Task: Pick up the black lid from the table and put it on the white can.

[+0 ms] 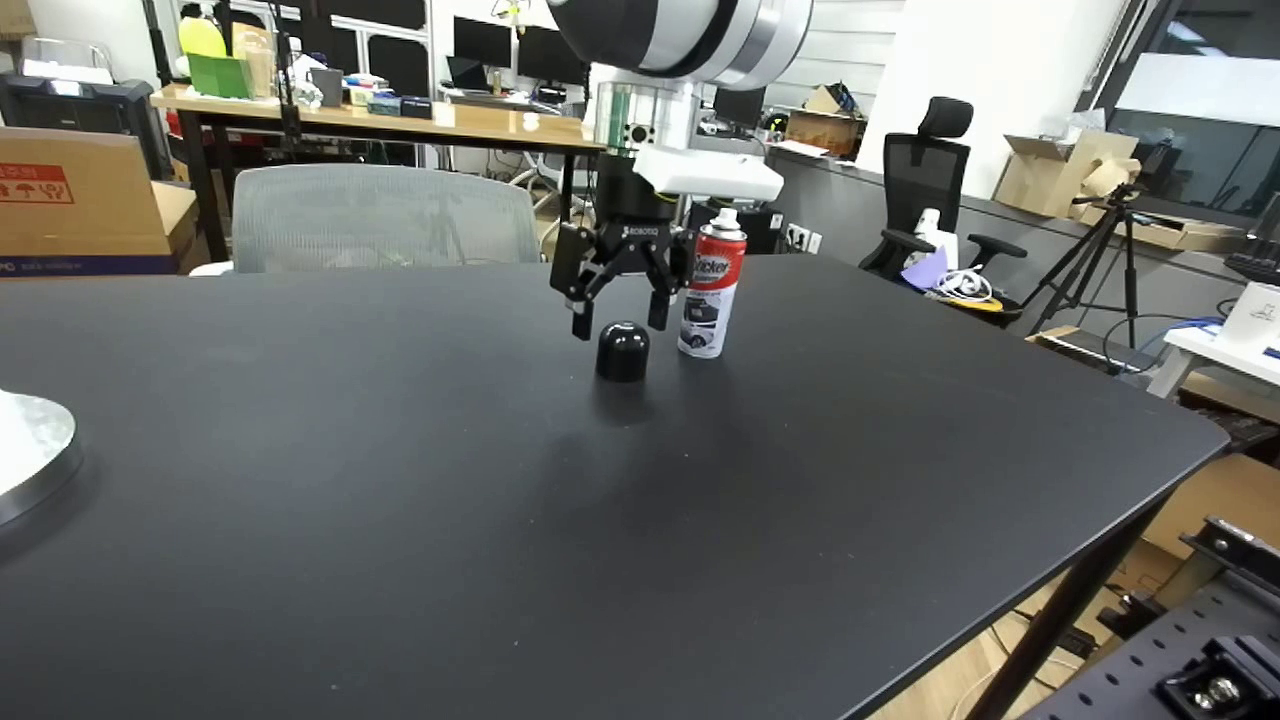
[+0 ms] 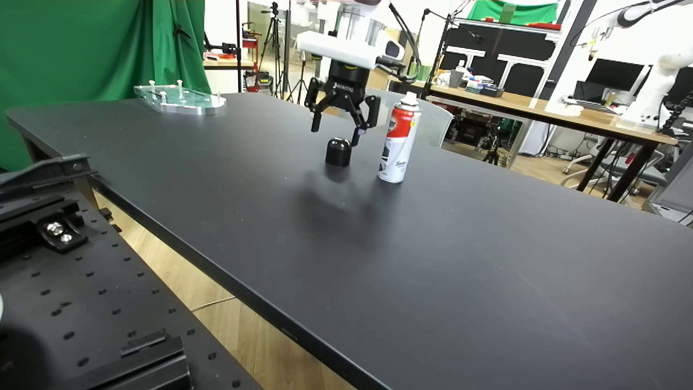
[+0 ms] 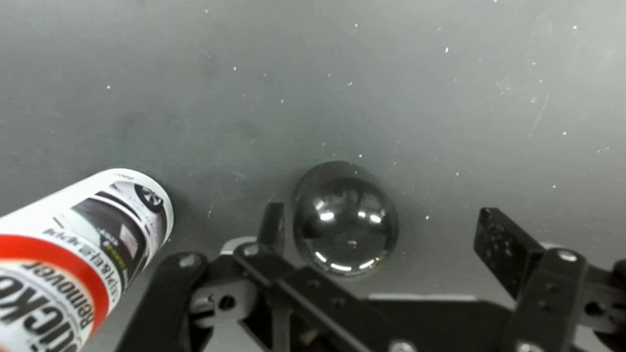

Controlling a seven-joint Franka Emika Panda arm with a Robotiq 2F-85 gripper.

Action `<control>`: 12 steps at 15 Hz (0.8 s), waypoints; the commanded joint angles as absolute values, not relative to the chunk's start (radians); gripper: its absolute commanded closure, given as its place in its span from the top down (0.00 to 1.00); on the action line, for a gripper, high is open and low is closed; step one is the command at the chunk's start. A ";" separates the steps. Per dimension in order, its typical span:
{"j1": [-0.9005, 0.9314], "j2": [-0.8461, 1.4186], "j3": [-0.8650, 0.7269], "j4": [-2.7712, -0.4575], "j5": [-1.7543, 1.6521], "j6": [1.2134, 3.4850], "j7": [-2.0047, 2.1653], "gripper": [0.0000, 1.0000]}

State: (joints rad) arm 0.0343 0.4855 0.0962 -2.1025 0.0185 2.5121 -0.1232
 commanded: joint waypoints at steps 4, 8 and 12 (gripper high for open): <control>0.045 0.536 0.071 -2.037 0.002 2.492 -0.099 0.67; 0.053 0.535 0.072 -2.029 -0.004 2.492 -0.096 0.39; 0.083 0.494 0.061 -2.035 -0.039 2.483 -0.071 0.32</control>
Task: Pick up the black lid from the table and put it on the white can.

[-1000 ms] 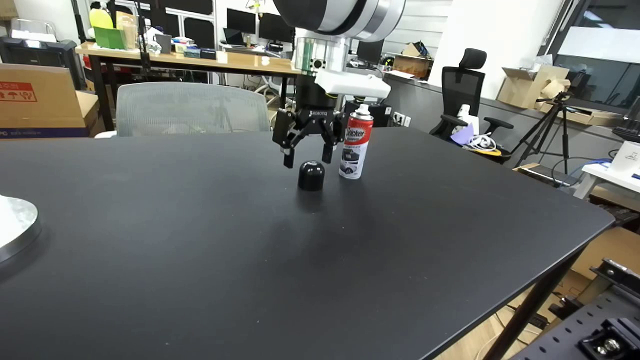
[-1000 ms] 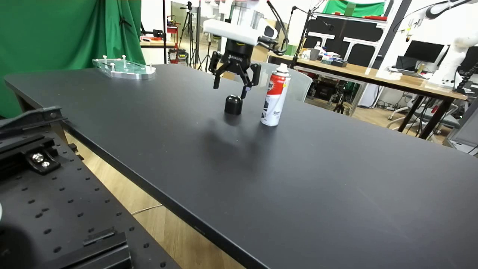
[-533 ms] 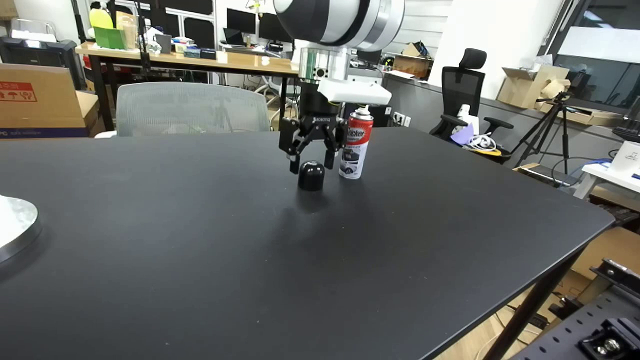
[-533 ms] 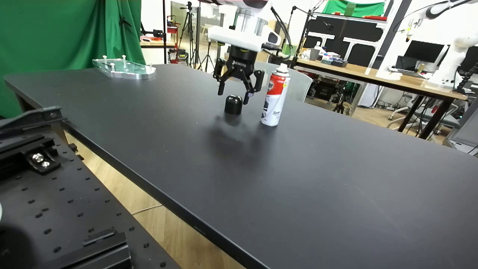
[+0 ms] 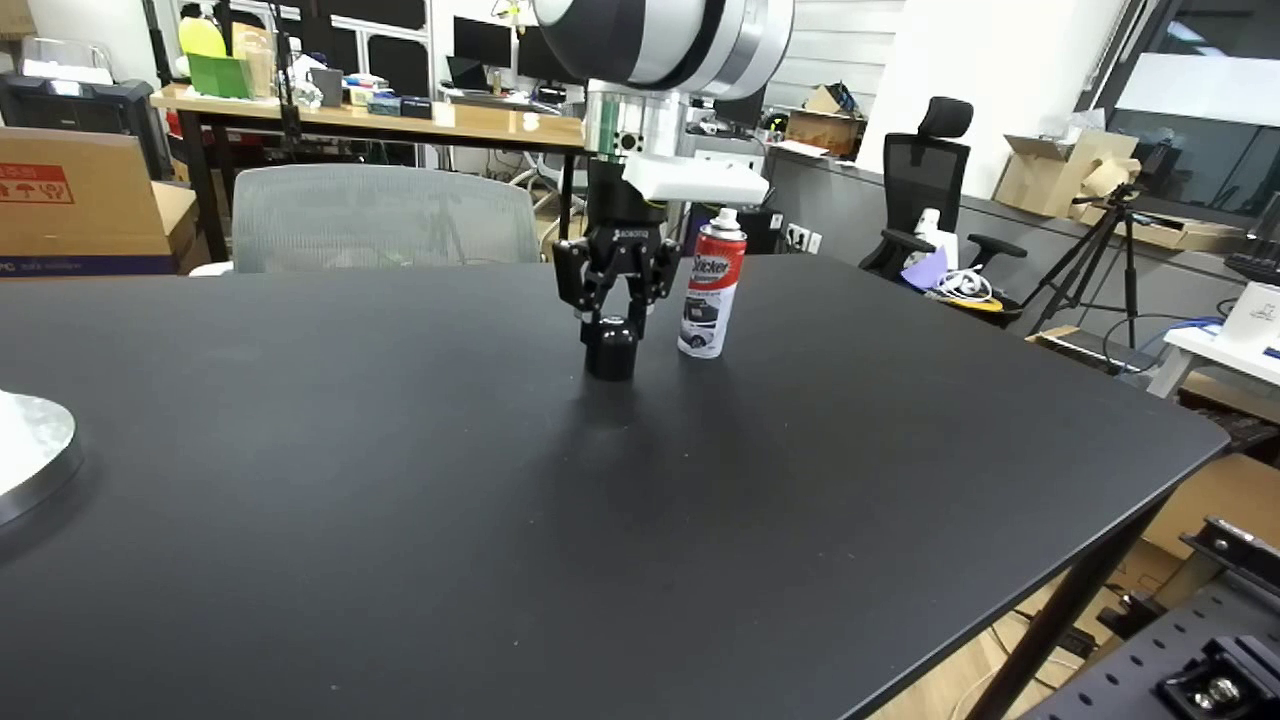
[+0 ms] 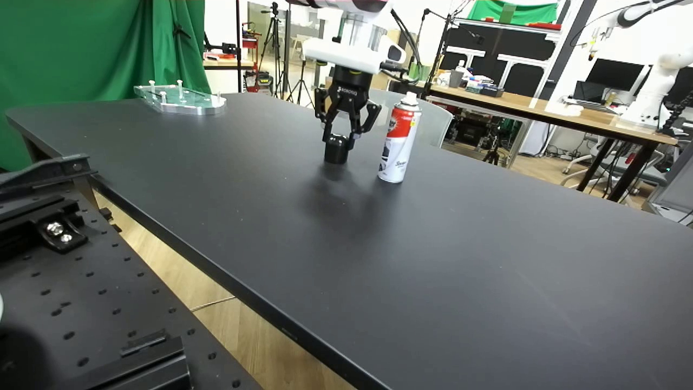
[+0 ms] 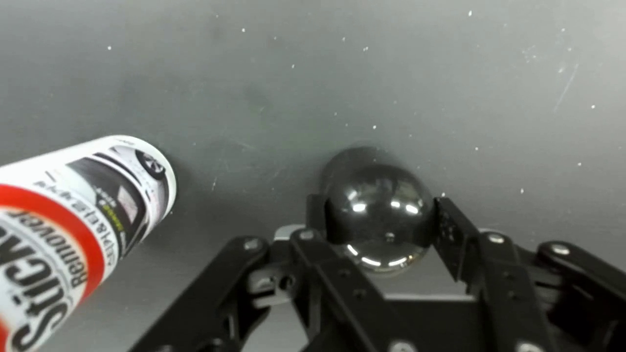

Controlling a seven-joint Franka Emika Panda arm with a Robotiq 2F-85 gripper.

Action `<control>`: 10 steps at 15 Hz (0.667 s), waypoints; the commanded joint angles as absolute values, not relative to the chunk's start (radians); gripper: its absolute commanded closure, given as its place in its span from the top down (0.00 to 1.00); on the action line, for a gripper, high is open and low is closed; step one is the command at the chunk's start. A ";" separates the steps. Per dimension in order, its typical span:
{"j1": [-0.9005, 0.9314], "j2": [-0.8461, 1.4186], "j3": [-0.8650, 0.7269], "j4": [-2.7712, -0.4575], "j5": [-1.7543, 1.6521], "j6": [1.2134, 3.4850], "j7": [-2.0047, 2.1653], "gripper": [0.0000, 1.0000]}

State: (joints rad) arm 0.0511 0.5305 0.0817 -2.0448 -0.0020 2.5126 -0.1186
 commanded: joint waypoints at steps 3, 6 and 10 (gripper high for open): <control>0.106 0.439 0.052 -2.043 -0.070 2.462 -0.041 0.32; 0.110 0.362 0.051 -2.049 -0.067 2.401 -0.001 0.32; 0.077 0.258 0.055 -2.065 -0.011 2.334 0.018 0.32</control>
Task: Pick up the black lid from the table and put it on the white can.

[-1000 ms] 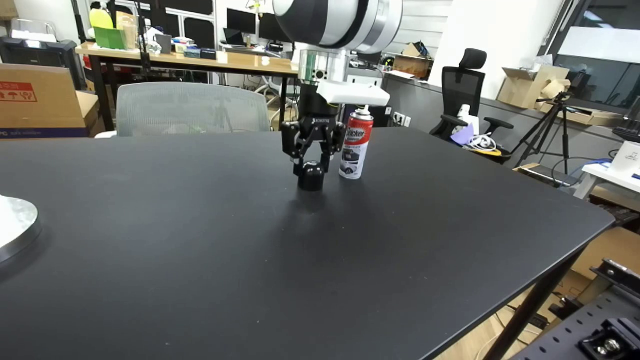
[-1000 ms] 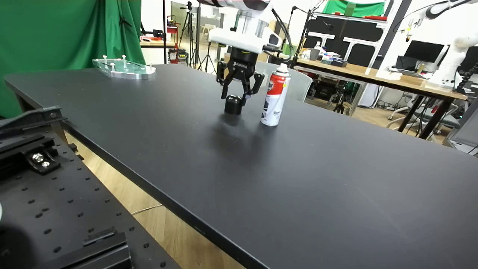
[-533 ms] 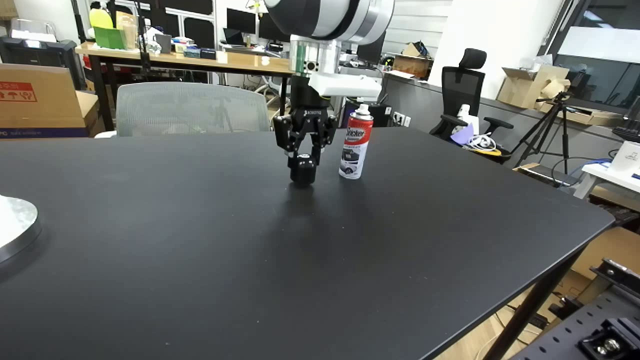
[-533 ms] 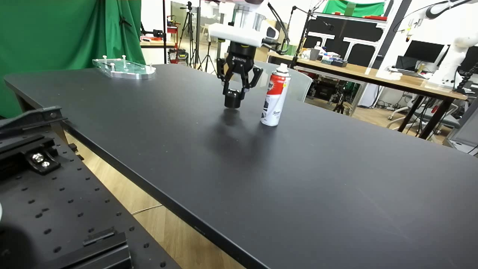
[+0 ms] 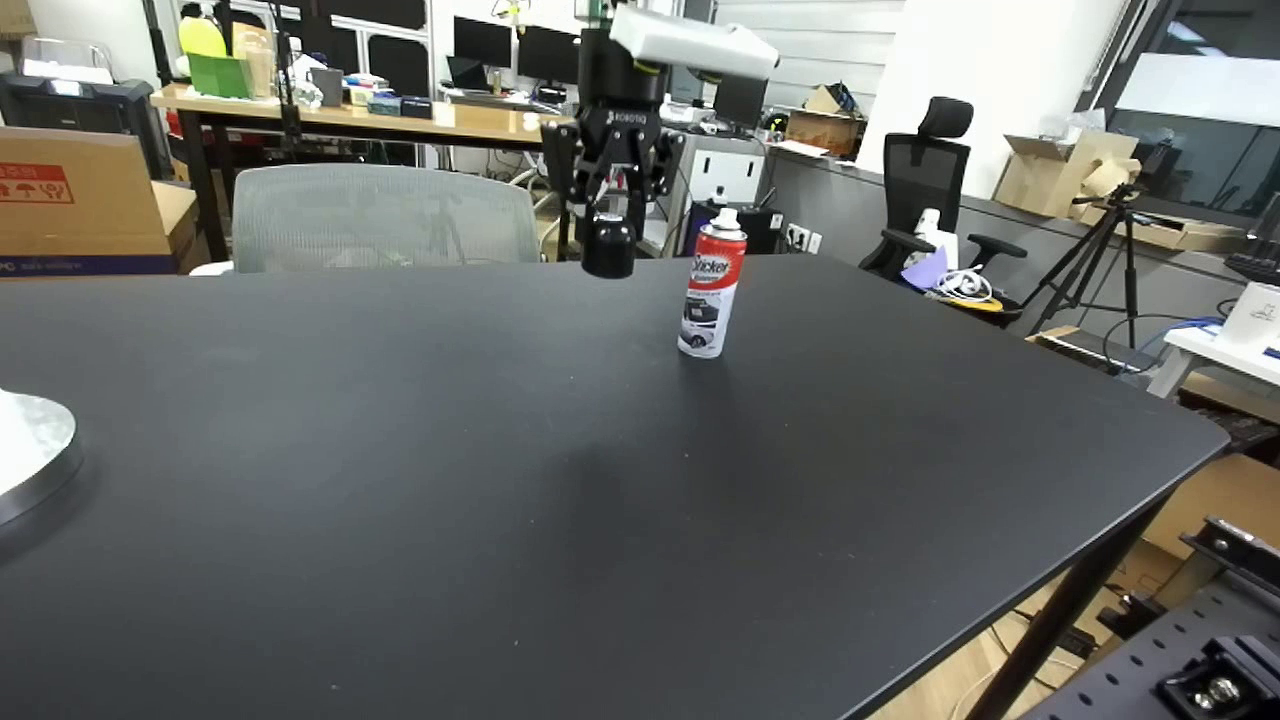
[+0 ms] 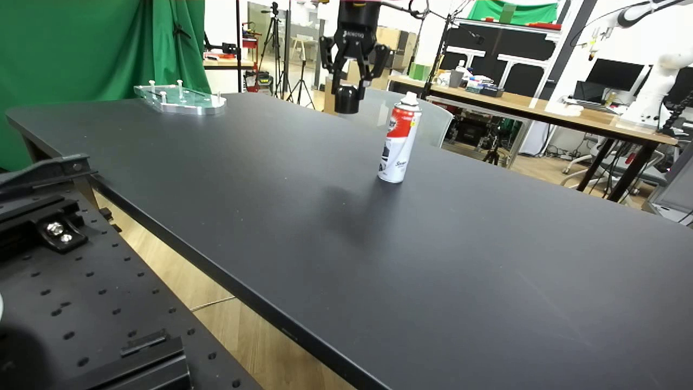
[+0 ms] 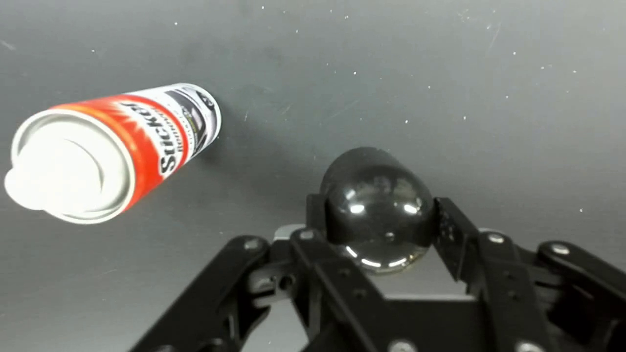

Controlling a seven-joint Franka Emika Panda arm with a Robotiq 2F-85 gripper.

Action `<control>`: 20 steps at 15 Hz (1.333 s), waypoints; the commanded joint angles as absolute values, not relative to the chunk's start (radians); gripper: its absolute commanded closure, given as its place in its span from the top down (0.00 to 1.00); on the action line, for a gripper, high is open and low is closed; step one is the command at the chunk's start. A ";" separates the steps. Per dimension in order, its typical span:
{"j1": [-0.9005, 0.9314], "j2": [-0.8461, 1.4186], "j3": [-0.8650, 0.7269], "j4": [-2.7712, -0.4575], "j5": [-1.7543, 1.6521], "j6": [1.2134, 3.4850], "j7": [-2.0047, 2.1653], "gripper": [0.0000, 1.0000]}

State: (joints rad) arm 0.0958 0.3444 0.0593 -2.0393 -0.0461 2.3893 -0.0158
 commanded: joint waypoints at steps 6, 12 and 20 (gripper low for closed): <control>0.007 0.141 0.036 -2.087 0.128 2.260 -0.006 0.32; -0.035 0.086 -0.008 -2.123 0.159 2.249 0.012 0.32; -0.072 0.095 -0.052 -2.155 0.154 2.264 0.013 0.32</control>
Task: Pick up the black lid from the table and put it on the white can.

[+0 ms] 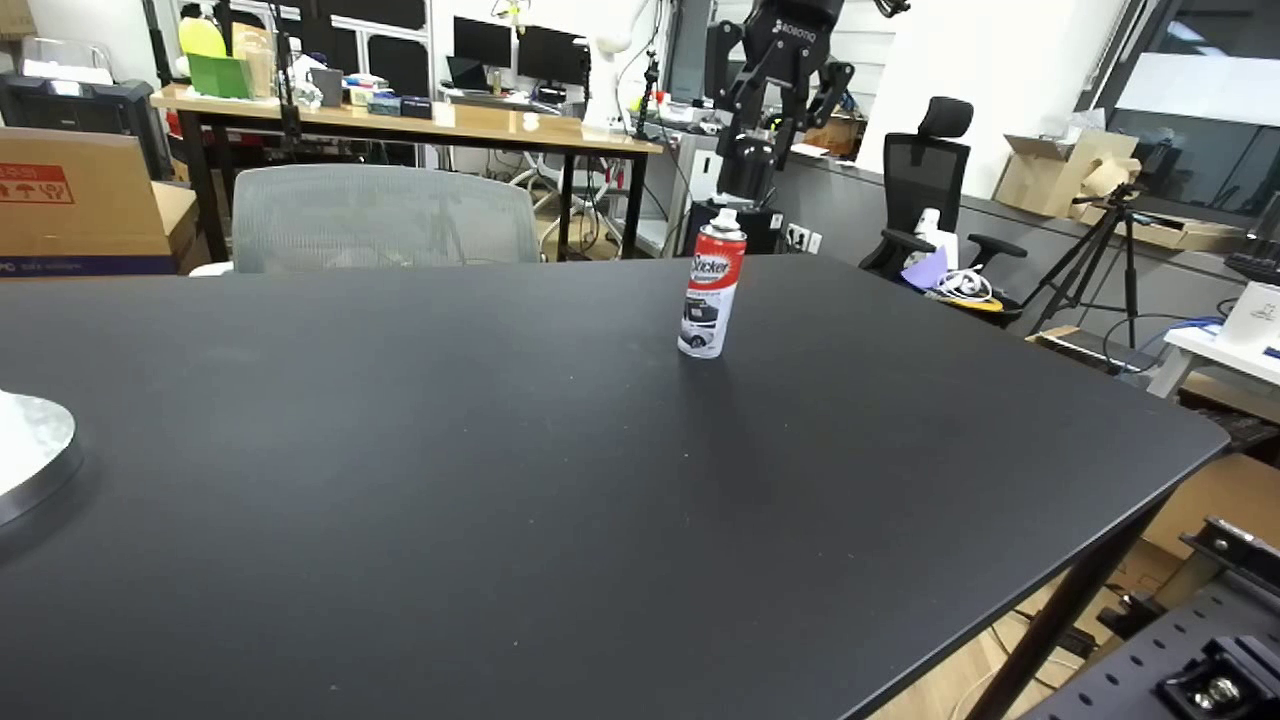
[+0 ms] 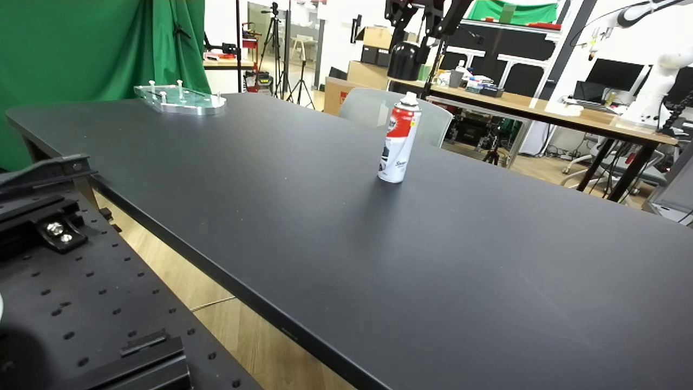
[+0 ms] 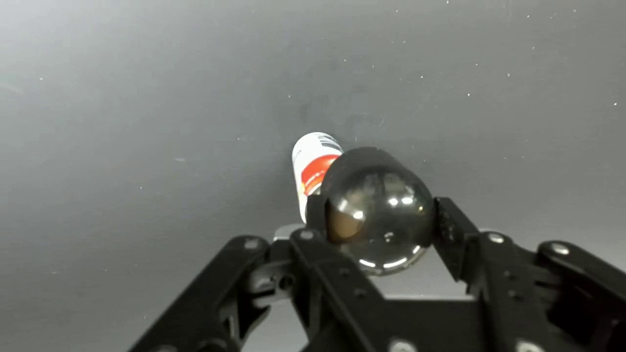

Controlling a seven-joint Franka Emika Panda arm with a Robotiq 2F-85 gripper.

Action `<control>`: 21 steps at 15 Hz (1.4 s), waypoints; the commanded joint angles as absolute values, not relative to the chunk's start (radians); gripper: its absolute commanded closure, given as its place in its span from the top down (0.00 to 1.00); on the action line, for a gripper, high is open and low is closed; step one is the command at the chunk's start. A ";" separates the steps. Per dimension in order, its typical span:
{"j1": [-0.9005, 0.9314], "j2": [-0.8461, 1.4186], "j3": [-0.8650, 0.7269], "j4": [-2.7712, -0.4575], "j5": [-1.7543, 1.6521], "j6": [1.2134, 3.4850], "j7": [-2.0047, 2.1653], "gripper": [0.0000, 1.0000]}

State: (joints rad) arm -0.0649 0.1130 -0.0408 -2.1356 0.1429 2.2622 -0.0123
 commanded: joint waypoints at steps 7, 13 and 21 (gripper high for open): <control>-0.076 0.123 -0.061 -2.139 0.145 2.276 0.011 0.32; -0.078 0.179 -0.060 -2.084 0.144 2.283 0.008 0.32; -0.071 0.247 -0.049 -2.013 0.144 2.282 -0.001 0.32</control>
